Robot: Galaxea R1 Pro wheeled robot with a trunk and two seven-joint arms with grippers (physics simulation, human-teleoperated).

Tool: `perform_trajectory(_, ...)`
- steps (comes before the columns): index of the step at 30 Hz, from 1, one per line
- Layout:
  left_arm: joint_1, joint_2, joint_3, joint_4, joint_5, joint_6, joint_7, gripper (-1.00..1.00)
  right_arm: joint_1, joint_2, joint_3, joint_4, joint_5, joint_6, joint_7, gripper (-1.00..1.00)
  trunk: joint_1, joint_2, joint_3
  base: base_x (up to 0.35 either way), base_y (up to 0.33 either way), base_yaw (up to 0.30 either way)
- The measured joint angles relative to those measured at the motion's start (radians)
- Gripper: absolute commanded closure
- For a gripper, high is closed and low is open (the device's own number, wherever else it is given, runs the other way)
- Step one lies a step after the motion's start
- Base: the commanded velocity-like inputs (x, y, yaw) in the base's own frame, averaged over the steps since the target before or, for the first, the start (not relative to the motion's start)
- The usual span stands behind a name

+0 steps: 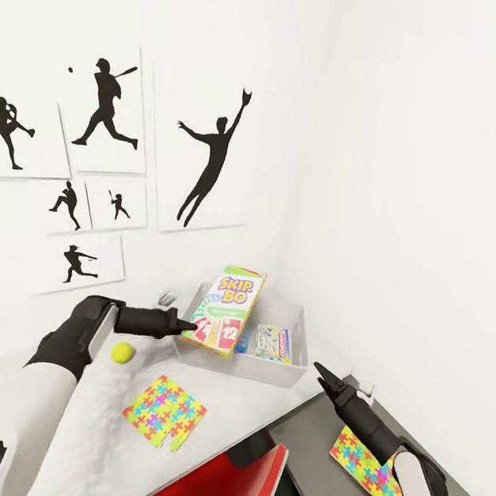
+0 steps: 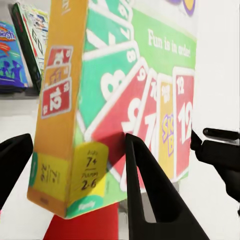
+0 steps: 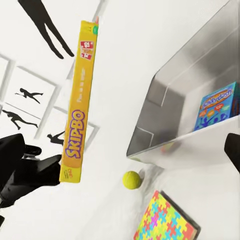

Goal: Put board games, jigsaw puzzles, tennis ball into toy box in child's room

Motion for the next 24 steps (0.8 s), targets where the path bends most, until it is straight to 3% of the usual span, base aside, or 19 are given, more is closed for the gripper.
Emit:
perform_trajectory(5, -0.033, -0.051, 0.043, -0.006, 0.002, -0.002, 0.039, 1.0, 0.0, 0.0, -0.004, 0.0, 0.0, 0.0, 0.0, -1.0, 0.0, 0.0, 0.0, 0.0, 0.0, 0.0)
perform_trajectory(8, -0.05, -0.092, 0.108, -0.023, 0.001, -0.004, 0.101, 1.0, 0.0, 0.0, -0.004, 0.0, 0.0, 0.001, -0.001, -1.0, 0.0, 0.0, 0.0, 0.0, 0.0, 0.0)
perform_trajectory(11, -0.054, -0.144, 0.165, -0.08, -0.003, -0.006, 0.238, 1.0, 0.0, 0.0, -0.005, 0.0, 0.0, 0.002, -0.001, -1.0, 0.0, 0.0, 0.0, 0.0, 0.0, 0.0)
perform_trajectory(12, -0.054, -0.15, 0.17, -0.09, -0.004, -0.006, 0.269, 1.0, 0.0, 0.0, -0.005, 0.0, 0.0, 0.002, -0.002, -1.0, 0.0, 0.0, 0.0, 0.0, 0.0, 0.0)
perform_trajectory(13, -0.055, -0.164, 0.181, -0.115, 0.001, -0.007, 0.353, 1.0, 0.0, 0.0, -0.005, 0.0, 0.0, 0.002, -0.002, -1.0, 0.0, 0.0, 0.0, 0.0, 0.0, 0.0)
perform_trajectory(14, -0.055, -0.172, 0.185, -0.126, 0.01, -0.007, 0.398, 1.0, 0.0, 0.0, -0.005, 0.0, 0.001, 0.002, -0.003, -1.0, 0.0, 0.0, 0.0, 0.0, 0.0, 0.0)
perform_trajectory(18, -0.055, -0.189, 0.183, -0.145, 0.171, 0.0, 0.474, 1.0, 0.0, 0.0, -0.005, -0.001, -0.003, 0.001, -0.003, -1.0, 0.0, 0.0, 0.0, 0.0, 0.0, 0.0)
perform_trajectory(22, -0.055, -0.189, 0.164, -0.146, 0.261, -0.001, 0.496, 1.0, 0.001, 0.0, -0.005, -0.007, -0.006, 0.0, -0.005, -1.0, 0.0, 0.0, 0.0, 0.0, 0.0, 0.0)
perform_trajectory(24, -0.055, -0.189, 0.16, -0.139, 0.275, -0.002, 0.499, 1.0, 0.001, 0.0, -0.01, -0.028, -0.007, 0.003, -0.007, -1.0, 0.0, 0.0, 0.0, 0.0, 0.0, 0.0)
